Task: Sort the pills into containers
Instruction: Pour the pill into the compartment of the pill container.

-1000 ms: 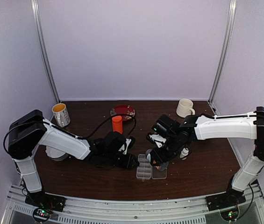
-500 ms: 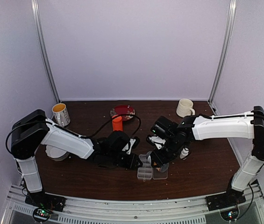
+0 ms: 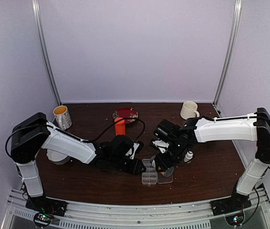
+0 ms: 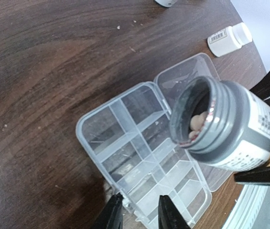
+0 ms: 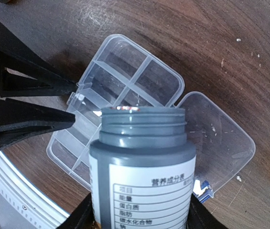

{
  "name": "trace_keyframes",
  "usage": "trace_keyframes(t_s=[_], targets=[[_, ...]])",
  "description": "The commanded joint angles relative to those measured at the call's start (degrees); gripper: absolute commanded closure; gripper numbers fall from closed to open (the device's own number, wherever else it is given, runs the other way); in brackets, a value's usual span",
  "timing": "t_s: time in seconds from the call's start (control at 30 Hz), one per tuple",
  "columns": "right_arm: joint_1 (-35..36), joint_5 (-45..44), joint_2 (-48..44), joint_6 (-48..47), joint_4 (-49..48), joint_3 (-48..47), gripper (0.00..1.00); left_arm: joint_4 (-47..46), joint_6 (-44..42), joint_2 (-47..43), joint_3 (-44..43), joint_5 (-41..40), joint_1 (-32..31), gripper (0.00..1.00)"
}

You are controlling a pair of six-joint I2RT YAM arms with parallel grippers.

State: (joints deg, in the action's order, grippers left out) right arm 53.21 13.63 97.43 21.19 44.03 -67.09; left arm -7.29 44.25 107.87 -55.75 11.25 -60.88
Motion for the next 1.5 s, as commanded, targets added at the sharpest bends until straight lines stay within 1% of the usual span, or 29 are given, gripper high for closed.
trace_keyframes(t_s=[0.0, 0.03, 0.13, 0.17, 0.2, 0.23, 0.3, 0.37, 0.43, 0.5, 0.57, 0.63, 0.7, 0.77, 0.87, 0.97, 1.0, 1.07, 1.17, 1.27, 1.33, 1.4, 1.43, 1.47], targets=[[-0.46, -0.68, 1.7, -1.02, 3.71, -2.45, 1.0, -4.69, -0.25, -3.41, 3.81, -2.74, -0.36, 0.71], [-0.35, -0.5, 2.17, -1.29, 4.81, -3.24, 1.0, -5.66, -0.22, -4.13, 4.66, -3.19, -0.35, 0.7], [-0.3, -0.34, -0.97, 0.25, 1.62, -1.54, 1.0, -8.55, 0.14, -5.94, 7.32, -4.21, -0.36, 0.67], [-0.37, -1.86, -0.81, 0.27, 2.18, -1.85, 1.0, -9.78, 0.43, -6.53, 8.42, -4.59, -0.36, 0.66], [-0.51, -2.37, 0.42, -0.18, 4.94, -3.39, 1.0, -10.93, 0.68, -7.22, 9.26, -5.03, -0.3, 0.65], [-0.58, -1.85, 1.91, -1.22, 7.39, -4.89, 1.0, -11.85, 0.81, -7.81, 10.09, -5.23, -0.35, 0.64], [-0.36, -0.07, 2.22, -1.55, 7.66, -5.39, 1.0, -12.79, 0.84, -8.37, 10.87, -5.42, -0.31, 0.63], [-0.38, -0.92, 1.73, -1.08, 7.04, -5.04, 1.0, -13.11, 0.84, -8.26, 11.02, -5.17, -0.37, 0.63], [-0.46, -2.45, 3.65, -2.09, 10.02, -6.86, 1.0, -13.52, 0.84, -8.36, 11.22, -5.16, -0.3, 0.63], [-0.35, -0.87, 2.12, -1.69, 8.09, -5.98, 1.0, -13.61, 0.84, -8.57, 11.52, -5.35, -0.37, 0.63], [-0.39, -2.22, 1.23, -0.96, 6.67, -5.18, 1.0, -13.82, 0.93, -8.71, 11.92, -5.44, -0.37, 0.63], [-0.63, -3.39, 3.62, -2.27, 10.62, -7.39, 1.0, -14.53, 0.93, -8.82, 12.09, -5.43, -0.3, 0.63], [-0.46, -1.48, 3.6, -2.49, 9.93, -7.21, 1.0, -14.66, 0.83, -8.82, 12.07, -5.17, -0.34, 0.63], [-0.44, -1.54, 2.57, -2.19, 8.29, -6.35, 1.0, -14.74, 0.96, -8.69, 12.2, -5.13, -0.35, 0.62], [-0.44, -2.12, 4.92, -3.49, 12.21, -8.51, 1.0, -13.71, 1.09, -8.18, 11.53, -5.34, -0.33, 0.63], [-0.47, -1.48, 2.79, -2.5, 9.37, -7.19, 1.0, -13.89, 1.1, -8.33, 11.64, -5.19, -0.33, 0.62], [-0.48, -2.1, 3.29, -2.66, 9.72, -7.4, 1.0, -14.16, 1.18, -8.33, 11.87, -5.28, -0.37, 0.62], [-0.44, -3.22, 5.68, -3.7, 13.6, -9.82, 1.0, -14.28, 1.12, -8.42, 11.9, -5.27, -0.36, 0.62], [-0.39, -1.31, 3.84, -2.91, 10.84, -8.61, 1.0, -14.39, 1.01, -8.47, 12.05, -5.02, -0.36, 0.62], [-0.39, -3.39, 5.42, -3.5, 13.45, -10.04, 1.0, -14.73, 1.08, -8.47, 12.24, -5.04, -0.35, 0.62], [-0.39, -1.72, 3.88, -3.32, 12.04, -9.63, 1.0, -14.45, 1.02, -8.38, 12.05, -5.04, -0.37, 0.62], [-0.39, -3.09, 2.39, -2.71, 10.38, -9.23, 1.0, -14.57, 1.08, -8.38, 12.03, -5.01, -0.35, 0.62], [-0.39, -4.07, 3.09, -3.09, 11.21, -9.74, 1.0, -14.67, 1.1, -8.3, 12.03, -5.11, -0.37, 0.62], [-0.44, -4.96, 4.58, -3.83, 13.98, -11.35, 1.0, -14.76, 1.1, -8.22, 12.02, -4.94, -0.33, 0.62]])
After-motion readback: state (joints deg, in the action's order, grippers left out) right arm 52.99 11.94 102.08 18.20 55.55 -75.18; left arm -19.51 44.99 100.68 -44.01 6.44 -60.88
